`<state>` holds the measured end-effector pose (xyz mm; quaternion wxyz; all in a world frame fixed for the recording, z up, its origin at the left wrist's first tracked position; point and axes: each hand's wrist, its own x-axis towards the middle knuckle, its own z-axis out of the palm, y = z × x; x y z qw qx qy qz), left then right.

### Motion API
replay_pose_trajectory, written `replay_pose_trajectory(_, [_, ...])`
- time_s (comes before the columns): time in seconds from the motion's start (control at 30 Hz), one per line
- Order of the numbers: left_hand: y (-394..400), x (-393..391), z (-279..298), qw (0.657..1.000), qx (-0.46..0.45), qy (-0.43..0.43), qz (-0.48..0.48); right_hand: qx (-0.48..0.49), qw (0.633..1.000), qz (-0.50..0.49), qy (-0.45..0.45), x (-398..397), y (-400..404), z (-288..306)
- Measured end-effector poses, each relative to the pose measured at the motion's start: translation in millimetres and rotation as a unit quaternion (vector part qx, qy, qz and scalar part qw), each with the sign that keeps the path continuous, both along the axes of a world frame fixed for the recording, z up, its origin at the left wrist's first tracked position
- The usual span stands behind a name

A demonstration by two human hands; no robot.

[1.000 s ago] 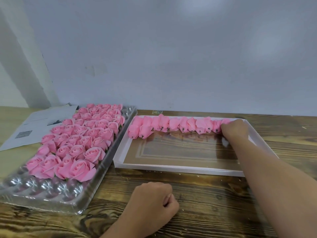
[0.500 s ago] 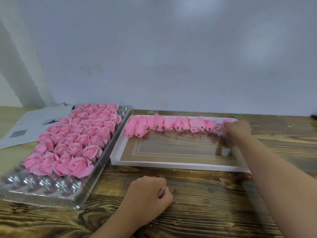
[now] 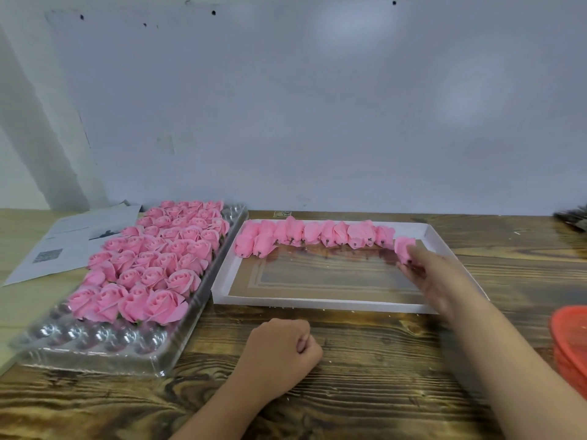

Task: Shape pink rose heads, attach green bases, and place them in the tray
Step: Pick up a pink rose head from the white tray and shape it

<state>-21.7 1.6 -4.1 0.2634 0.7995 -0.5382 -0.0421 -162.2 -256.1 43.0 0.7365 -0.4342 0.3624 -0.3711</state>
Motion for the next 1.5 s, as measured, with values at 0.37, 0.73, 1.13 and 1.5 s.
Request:
replay_pose_trajectory(0.37, [1, -2, 19, 0.969, -0.129, 0.206, 0.046, 0.011, 0.982, 0.135, -0.131, -14, 62, -1])
replay_pose_trajectory(0.73, [-46, -40, 57, 0.848, -0.127, 0.514, 0.037, -0.046, 0.964, 0.200, -0.172, -1, 88, -8])
replay_pose_trajectory(1.13, [-49, -33, 41, 0.811, -0.232, 0.537, 0.023, -0.049, 0.957, 0.244, -0.149, 0, 99, -15])
replay_pose_trajectory(1.5, [-43, -30, 40, 0.823, -0.223, 0.523, -0.004, -0.203, 0.960, 0.180, -0.070, 3, 105, -17])
